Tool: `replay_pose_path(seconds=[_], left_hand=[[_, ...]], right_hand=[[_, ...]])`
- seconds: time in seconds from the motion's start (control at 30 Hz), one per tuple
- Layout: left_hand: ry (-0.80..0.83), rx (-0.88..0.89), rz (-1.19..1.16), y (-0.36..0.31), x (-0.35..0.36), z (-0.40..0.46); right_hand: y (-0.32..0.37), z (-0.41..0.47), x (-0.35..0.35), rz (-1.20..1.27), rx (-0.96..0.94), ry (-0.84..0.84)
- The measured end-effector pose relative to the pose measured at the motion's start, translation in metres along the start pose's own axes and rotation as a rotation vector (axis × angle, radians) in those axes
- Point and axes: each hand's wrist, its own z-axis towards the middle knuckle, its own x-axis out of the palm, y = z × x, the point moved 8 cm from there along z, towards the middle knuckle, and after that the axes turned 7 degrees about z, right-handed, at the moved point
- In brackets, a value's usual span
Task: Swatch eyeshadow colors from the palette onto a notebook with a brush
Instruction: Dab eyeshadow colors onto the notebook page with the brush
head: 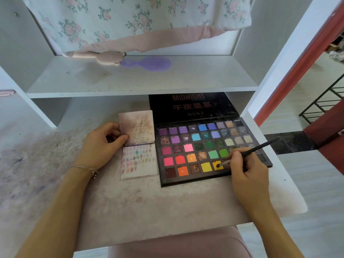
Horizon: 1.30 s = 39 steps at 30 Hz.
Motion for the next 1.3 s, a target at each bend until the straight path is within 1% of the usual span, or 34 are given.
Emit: replay_pose_path(seconds=[0.1,0.27,0.4,0.6,0.7,0.93,1.1,1.3], left_hand=[[-0.008,-0.002,0.0,0.001,0.0,0.001],[-0.006,0.004,-0.009,0.001,0.0,0.0],[-0.004,0.012,-0.008,0.001,0.0,0.001],[-0.02,0.026,-0.008,-0.002,-0.002,0.0],[-0.03,0.026,-0.002,-0.001,-0.003,0.0],[-0.033,0.012,0.015,0.002,-0.001,0.001],[-0.036,0.015,0.009,0.001,-0.001,0.001],[-0.027,0.009,0.0,0.002,-0.001,0.001]], right_hand=[[0.005,-0.003,0.015,0.064,0.004,0.047],[0.025,-0.006,0.053,0.133,-0.058,0.147],[0.029,-0.011,0.09,0.194,-0.007,0.249],[0.036,-0.018,0.136,0.122,-0.036,0.382],[0.036,-0.019,0.142,0.063,-0.078,0.394],[0.041,-0.022,0.142,0.03,-0.143,0.392],[0.039,-0.023,0.146,-0.023,-0.145,0.437],[0.039,-0.023,0.146,-0.043,-0.134,0.448]])
